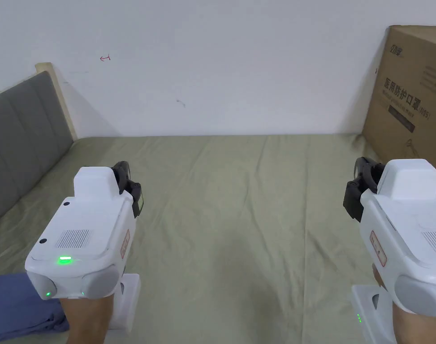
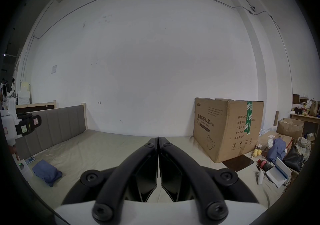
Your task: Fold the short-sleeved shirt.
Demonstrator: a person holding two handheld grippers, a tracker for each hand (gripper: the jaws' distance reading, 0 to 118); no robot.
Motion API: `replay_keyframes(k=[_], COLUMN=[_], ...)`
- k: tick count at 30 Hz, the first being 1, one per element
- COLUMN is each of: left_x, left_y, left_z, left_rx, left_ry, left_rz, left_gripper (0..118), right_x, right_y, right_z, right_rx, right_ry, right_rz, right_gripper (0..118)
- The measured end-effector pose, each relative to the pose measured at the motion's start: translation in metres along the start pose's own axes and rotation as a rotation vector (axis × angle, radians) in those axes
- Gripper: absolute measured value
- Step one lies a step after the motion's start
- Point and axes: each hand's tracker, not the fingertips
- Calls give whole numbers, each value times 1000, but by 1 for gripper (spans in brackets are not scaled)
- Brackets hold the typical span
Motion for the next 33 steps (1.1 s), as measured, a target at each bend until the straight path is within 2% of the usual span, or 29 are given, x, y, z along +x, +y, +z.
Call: replay_keyframes(k=[33], left_x=[2], left_y=[3], left_z=[12], left_rx=[-2], left_ry=[-33], left_rz=[-11], left_gripper=[0], right_x=[-2], right_y=[1], right_z=[7], right_rx=[5], right_ry=[13], right_rz=[7], right_gripper=[0])
